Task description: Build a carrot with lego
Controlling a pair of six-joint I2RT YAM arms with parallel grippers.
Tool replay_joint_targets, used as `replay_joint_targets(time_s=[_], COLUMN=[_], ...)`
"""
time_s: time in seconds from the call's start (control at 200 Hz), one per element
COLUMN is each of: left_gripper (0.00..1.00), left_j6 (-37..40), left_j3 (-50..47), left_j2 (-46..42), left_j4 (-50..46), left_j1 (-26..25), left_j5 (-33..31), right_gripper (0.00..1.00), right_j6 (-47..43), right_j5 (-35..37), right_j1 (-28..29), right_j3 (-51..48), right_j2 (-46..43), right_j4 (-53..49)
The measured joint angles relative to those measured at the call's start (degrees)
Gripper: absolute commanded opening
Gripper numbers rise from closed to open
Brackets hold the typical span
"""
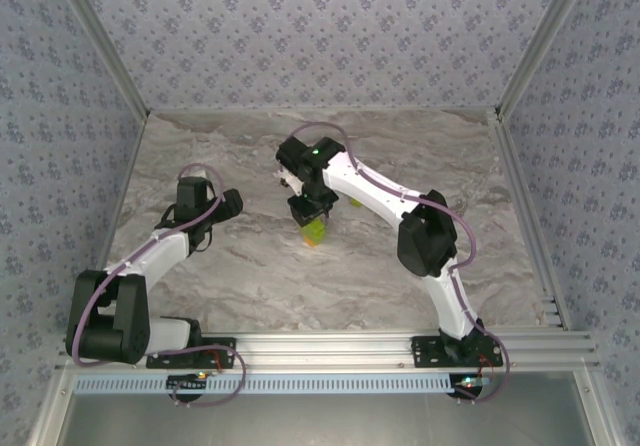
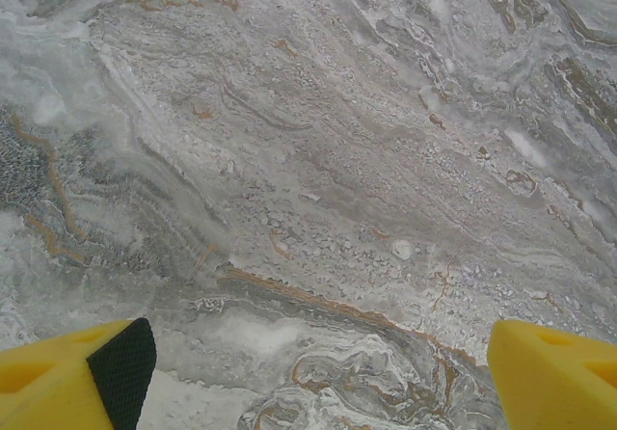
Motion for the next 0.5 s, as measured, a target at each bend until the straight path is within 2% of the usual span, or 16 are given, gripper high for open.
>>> replay_joint_targets(time_s=[0.5], left_gripper=[0.91], left_j6=[0.00], left_j3=[0.00], left_j2=[0.00], left_j4=[0.02], left_j1=[0.00], left_j5=[0.00], right_gripper=[0.34], right_j6=[-0.07], right_j5=[4.92], right_j1=[2.19], right_j3=[-0.52], right_j2=[-0.31], right_j4=[0.57])
